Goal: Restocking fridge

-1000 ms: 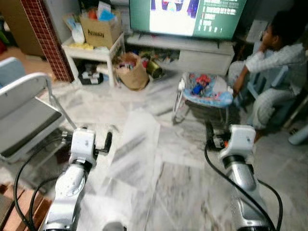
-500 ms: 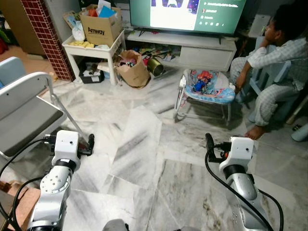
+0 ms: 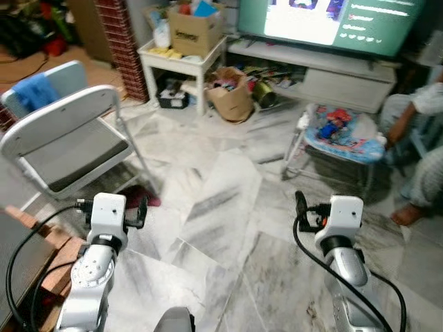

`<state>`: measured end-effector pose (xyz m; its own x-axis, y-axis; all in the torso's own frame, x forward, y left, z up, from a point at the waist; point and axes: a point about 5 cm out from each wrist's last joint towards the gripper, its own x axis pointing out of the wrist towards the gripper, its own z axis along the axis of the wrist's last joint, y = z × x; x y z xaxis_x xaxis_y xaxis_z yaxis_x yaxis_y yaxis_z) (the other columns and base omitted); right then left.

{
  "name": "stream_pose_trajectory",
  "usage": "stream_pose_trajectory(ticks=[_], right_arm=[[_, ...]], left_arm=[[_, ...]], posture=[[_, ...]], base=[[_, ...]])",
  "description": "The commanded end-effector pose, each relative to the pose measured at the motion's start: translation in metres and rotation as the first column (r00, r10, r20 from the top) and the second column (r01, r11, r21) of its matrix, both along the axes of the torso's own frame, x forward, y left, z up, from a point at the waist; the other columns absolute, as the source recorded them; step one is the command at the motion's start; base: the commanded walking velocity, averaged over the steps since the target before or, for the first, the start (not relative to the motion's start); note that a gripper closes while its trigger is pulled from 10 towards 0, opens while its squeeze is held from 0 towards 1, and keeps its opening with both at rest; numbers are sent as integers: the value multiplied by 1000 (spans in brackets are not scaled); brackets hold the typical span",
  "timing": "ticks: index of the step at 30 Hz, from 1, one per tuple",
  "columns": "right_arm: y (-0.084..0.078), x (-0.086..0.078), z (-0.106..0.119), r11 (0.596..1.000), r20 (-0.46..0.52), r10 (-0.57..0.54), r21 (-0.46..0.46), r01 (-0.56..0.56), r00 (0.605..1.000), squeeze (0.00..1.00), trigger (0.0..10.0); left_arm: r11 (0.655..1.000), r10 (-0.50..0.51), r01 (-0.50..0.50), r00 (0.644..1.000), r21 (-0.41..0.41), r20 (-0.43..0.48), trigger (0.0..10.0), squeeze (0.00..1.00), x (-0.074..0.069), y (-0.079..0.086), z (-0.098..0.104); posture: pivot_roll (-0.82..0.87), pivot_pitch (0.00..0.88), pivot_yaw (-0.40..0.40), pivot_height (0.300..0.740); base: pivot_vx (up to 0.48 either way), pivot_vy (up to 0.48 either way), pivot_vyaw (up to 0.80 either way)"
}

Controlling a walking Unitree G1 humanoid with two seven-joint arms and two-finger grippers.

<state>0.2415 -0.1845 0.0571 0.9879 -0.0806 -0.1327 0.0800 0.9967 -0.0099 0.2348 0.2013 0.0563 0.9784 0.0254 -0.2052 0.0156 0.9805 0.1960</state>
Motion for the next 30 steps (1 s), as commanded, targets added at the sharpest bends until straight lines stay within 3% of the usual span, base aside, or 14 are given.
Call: stream_pose_trajectory(ticks=[1,8,16,30], right_arm=[[-3,-3,-1,1000,-8,-9,5,9,1000,0,10000],[-6,0,1,1000,1,-19,2,19,1000,0,10000],[-5,3,2,1000,3,-23,-3,23,1000,0,10000],[-6,6,2,1000,5,-27,-7,27,1000,0,10000]], left_arm=[[1000,-21,21,1000,16,23,10000,0,3,-4,7],[999,1,-2,1000,35,27,10000,0,8,-2,9],[1000,-15,14,999,28,29,10000,0,10,-12,11],[1000,-4,4,999,25,32,10000,0,14,-13,13]], posture=[[99,40,6,740],[90,43,0,740],[88,51,-1,740],[89,46,-6,740]], base=[[0,0,0],[-114,0,0],[-336,0,0],[-335,0,0]])
